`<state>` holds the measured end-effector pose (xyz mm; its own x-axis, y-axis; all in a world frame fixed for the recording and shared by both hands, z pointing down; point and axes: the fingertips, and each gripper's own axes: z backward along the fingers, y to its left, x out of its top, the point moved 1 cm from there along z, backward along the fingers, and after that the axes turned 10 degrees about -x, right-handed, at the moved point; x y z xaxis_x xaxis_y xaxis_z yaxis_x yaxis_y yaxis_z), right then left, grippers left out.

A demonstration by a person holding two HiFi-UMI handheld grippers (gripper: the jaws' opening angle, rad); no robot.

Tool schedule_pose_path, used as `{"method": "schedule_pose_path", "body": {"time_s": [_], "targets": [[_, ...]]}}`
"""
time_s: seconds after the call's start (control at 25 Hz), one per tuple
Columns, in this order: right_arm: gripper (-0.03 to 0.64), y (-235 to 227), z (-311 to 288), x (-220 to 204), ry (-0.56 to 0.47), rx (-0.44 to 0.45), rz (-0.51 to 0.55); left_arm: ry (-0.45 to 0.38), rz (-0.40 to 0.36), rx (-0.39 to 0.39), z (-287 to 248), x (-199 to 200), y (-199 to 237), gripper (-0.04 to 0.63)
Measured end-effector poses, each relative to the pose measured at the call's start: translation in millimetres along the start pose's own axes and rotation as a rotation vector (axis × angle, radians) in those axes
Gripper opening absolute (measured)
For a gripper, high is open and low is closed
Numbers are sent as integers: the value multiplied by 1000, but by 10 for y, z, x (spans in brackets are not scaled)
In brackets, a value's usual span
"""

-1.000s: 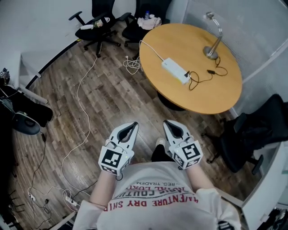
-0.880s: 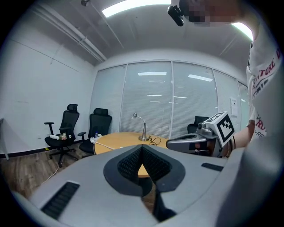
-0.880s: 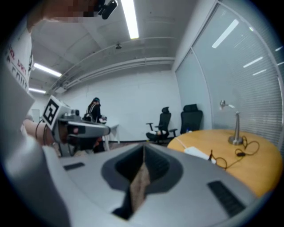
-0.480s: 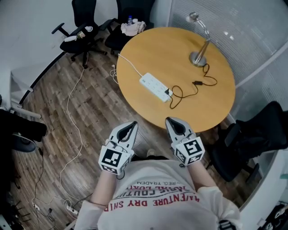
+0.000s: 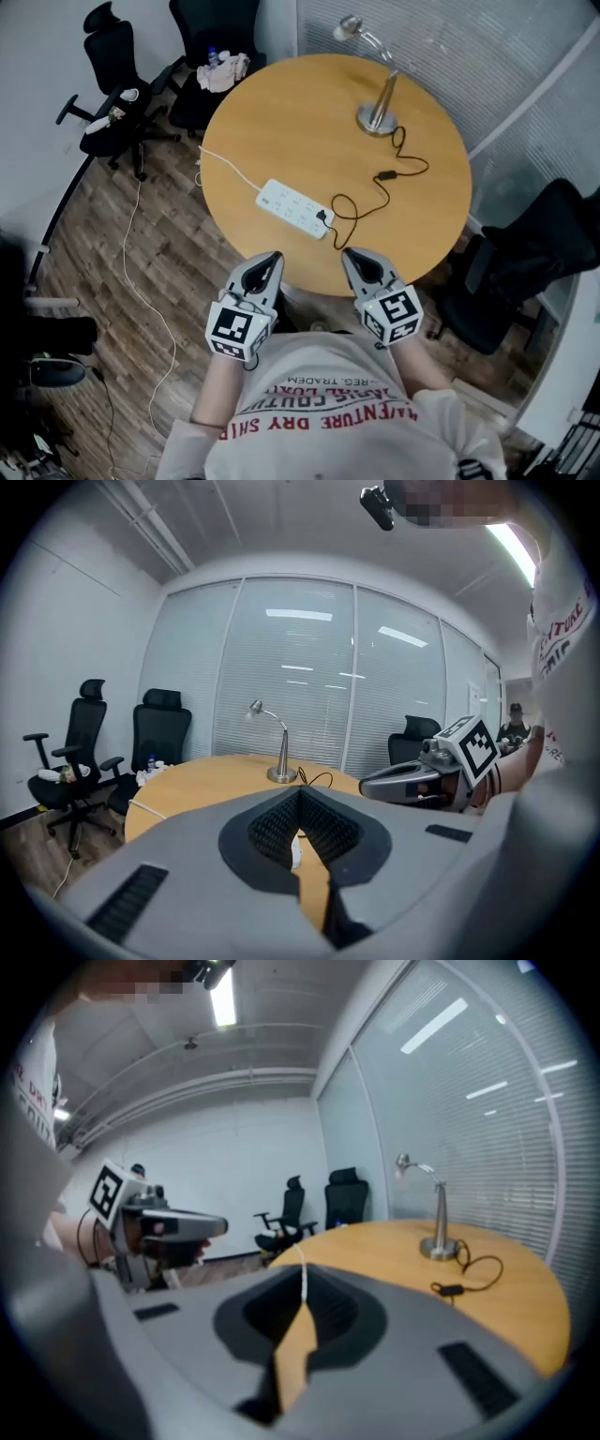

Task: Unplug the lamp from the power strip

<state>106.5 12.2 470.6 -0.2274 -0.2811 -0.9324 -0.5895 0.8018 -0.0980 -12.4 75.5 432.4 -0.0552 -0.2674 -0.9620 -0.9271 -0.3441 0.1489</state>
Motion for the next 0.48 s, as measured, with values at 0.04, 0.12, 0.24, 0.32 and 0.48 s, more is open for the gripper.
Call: {"method": "schedule_pose_path", "body": {"time_s": [0.04,0.12,0.24,0.32,0.48], "targets": [[31,-48,-72,2,7,-27,-10,9,-6,-31,-92,10,79,28],[31,-128,-221,27,18,-83,-32,28,-12,-95,-267,44,258,28],[31,-225,-455,107,26,-168,-61,59,-18,-181,-526,99,581,28],[31,-286,-610,156,31,-219,-85,82,-19,-237,-685,111,778,28],[31,-361,-921,136,64,-307,-129,146,-13,-344,-969,7,1097,28]]}}
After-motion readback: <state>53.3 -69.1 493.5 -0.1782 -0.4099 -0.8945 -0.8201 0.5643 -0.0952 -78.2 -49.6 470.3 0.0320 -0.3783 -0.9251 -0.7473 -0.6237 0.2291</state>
